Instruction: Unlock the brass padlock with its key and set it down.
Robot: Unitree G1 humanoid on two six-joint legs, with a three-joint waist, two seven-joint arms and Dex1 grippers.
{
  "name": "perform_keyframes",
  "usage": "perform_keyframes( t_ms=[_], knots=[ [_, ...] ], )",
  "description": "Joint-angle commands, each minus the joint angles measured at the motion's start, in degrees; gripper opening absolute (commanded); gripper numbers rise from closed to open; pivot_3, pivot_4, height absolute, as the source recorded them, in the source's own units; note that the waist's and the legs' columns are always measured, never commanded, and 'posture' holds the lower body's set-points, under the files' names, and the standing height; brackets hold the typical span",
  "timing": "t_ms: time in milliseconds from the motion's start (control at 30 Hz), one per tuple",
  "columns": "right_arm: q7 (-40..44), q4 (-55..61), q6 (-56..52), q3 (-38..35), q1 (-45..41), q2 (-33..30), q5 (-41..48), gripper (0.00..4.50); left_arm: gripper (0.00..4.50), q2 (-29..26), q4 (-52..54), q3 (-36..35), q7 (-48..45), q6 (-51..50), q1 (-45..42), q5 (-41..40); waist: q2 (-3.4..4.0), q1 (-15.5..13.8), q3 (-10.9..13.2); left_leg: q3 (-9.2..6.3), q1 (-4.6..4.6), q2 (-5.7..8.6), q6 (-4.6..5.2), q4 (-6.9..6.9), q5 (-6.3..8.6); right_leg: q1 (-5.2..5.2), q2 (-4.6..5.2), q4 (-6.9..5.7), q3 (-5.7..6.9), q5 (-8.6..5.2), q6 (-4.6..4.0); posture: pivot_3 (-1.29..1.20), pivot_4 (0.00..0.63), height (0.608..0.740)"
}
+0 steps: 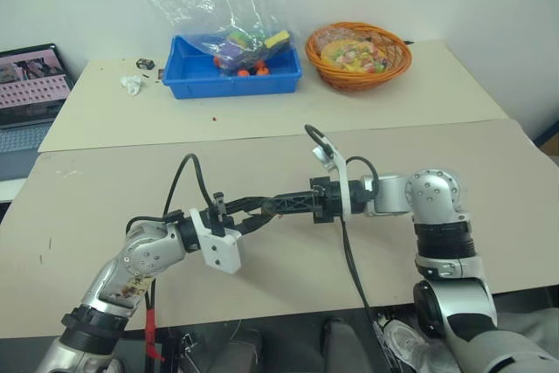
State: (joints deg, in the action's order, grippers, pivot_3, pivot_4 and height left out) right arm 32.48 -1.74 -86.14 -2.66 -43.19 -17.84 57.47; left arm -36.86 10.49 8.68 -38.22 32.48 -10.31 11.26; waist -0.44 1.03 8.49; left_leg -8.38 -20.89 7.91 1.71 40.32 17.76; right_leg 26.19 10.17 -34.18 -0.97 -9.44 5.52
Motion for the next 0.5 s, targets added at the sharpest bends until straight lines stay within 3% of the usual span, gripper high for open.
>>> perform_keyframes(
  t_ms=[33, 333, 500],
  knots=[
    [1.3, 2.6, 0.0, -0.2, 0.4, -0.2, 0.6, 3.36, 0.82, -0.5, 2.7, -1.0, 0.7, 0.5, 0.3, -1.1, 0.0, 0.0, 0.0, 0.0, 0.0, 0.0, 0.0, 0.0, 0.0, 0.0, 0.0, 0.0, 0.0, 0.0, 0.0, 0.0, 0.15, 0.74],
    [1.0, 3.3, -0.3, 0.0, 1.3, -0.1, 0.6, 3.36, 0.82, -0.5, 2.6, -0.9, 0.7, 0.5, 0.2, -1.1, 0.0, 0.0, 0.0, 0.0, 0.0, 0.0, 0.0, 0.0, 0.0, 0.0, 0.0, 0.01, 0.0, 0.0, 0.0, 0.0, 0.15, 0.74],
    [0.8, 3.1, -0.3, -0.1, 1.3, 0.1, 0.5, 1.98, 0.82, -0.4, 2.6, -0.9, 0.7, 0.4, 0.2, -1.1, 0.0, 0.0, 0.0, 0.0, 0.0, 0.0, 0.0, 0.0, 0.0, 0.0, 0.0, 0.0, 0.0, 0.0, 0.0, 0.0, 0.15, 0.74]
  ],
)
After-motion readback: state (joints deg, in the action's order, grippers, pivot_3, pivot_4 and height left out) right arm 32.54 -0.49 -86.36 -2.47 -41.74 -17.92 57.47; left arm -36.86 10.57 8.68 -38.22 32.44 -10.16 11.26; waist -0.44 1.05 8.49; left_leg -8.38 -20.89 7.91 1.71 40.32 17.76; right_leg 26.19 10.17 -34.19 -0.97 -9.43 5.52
